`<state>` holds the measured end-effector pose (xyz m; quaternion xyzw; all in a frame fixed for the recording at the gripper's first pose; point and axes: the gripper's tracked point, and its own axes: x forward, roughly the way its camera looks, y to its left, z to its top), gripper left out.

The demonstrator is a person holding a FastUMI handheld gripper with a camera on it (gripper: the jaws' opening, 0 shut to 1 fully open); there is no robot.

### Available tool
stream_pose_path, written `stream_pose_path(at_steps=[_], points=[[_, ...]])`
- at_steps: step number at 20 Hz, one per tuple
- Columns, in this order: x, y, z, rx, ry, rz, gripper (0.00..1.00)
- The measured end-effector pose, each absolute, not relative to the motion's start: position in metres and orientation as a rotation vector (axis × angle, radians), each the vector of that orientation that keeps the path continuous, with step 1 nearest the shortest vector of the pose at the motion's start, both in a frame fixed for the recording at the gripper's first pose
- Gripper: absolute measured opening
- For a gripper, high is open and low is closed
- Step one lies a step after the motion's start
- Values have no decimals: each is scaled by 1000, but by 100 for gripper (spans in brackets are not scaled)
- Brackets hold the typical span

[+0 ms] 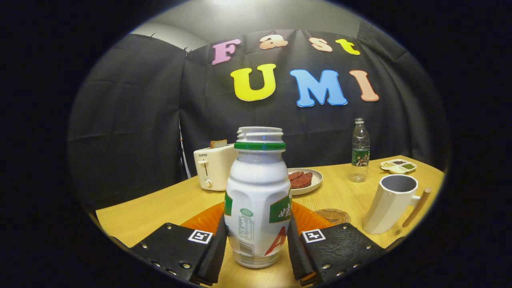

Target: Take the bottle from table, then pour the juice into the cup, finally place the bottle on the coaster

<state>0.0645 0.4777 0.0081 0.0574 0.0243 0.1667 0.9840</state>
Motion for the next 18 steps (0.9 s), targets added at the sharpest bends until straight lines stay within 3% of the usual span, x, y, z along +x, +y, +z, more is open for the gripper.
stream_pose_path(at_steps=[18], points=[[70, 429, 45, 705, -36, 325, 66]])
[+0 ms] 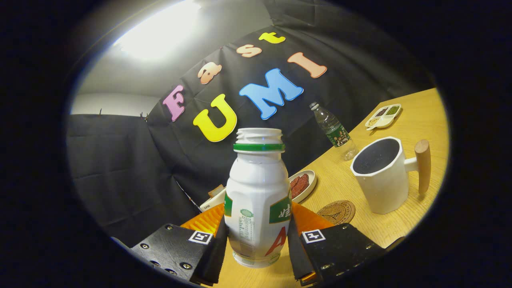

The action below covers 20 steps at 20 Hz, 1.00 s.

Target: Take the bottle from table, then pour the juice into the cup, finally place the bottle on the coaster

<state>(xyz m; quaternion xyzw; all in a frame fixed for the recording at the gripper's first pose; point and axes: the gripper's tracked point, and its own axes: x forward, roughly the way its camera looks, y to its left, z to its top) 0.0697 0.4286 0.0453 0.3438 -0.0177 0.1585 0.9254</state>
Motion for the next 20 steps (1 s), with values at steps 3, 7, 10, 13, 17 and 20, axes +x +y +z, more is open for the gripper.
stream_pose_path(at_steps=[3, 7, 10, 13, 17, 20], points=[[73, 425, 45, 771, -32, 327, 66], [78, 425, 45, 890, -17, 324, 66], [80, 427, 50, 958, -17, 331, 66], [81, 424, 52, 997, -17, 325, 66], [81, 421, 54, 1095, -10, 310, 66], [83, 421, 57, 1170, -13, 319, 66]])
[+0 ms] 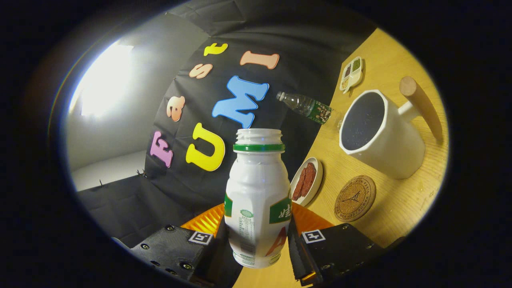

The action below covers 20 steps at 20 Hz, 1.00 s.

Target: Take the bottle from table, then pour the juice into the cup, finally place the bottle on the coaster

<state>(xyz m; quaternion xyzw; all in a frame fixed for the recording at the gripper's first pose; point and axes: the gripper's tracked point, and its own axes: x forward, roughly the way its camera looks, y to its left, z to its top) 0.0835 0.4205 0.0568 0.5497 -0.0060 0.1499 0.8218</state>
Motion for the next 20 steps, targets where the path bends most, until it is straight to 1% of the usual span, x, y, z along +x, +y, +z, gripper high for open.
stream_pose_path(at_steps=[20], points=[[95, 404, 64, 1417, -49, 296, 66]])
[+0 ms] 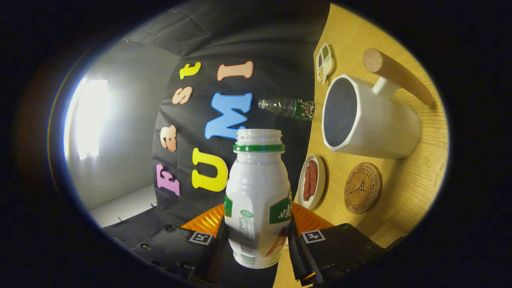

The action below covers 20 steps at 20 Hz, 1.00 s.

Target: Take the bottle from table, then pour the juice into the cup, finally place the bottle on the coaster

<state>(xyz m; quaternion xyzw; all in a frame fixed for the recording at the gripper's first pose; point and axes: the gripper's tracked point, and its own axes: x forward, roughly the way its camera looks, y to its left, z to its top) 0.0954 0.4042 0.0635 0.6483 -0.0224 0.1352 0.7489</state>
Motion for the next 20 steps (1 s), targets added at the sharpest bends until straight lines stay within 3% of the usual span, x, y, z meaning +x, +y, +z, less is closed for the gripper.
stream_pose_path(at_steps=[20], points=[[101, 394, 68, 1619, -107, 305, 66]])
